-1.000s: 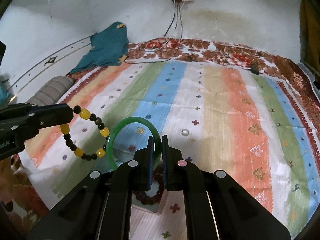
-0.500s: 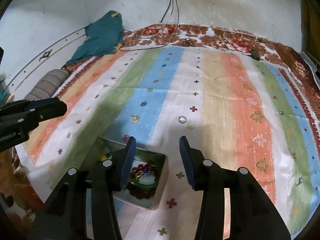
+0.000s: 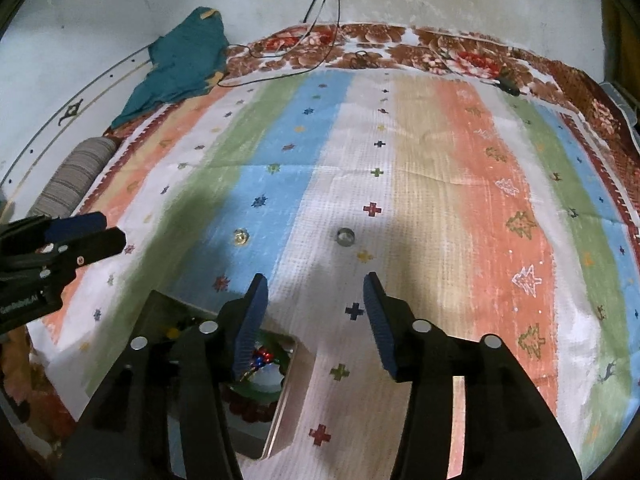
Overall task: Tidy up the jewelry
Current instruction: 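Move both tools toward the gold ring and the silver ring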
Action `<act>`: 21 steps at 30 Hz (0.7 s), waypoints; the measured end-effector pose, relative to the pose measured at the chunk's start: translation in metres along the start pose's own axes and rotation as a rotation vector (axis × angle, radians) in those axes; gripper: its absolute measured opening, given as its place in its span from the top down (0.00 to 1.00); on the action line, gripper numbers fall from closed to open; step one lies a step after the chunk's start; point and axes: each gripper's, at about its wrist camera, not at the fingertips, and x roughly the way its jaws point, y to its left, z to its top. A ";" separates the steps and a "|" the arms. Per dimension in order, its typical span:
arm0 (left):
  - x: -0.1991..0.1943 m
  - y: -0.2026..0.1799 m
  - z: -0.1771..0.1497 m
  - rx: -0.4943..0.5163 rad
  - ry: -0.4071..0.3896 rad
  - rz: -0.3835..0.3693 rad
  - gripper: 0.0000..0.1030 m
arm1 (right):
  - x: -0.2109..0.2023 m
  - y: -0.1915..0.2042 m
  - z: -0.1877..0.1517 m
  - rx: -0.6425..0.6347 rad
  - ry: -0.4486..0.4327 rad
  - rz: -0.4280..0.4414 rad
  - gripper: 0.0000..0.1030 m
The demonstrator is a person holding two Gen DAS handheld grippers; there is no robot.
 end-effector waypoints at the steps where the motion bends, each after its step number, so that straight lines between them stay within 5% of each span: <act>1: 0.003 -0.001 0.001 0.001 0.005 0.002 0.54 | 0.001 0.000 0.000 0.001 0.002 -0.001 0.48; 4: 0.011 -0.001 0.004 0.005 0.017 0.014 0.46 | 0.007 0.000 0.003 0.007 0.010 -0.006 0.43; 21: 0.078 -0.001 0.018 0.032 0.146 0.025 0.44 | 0.060 -0.018 0.022 0.067 0.092 -0.019 0.42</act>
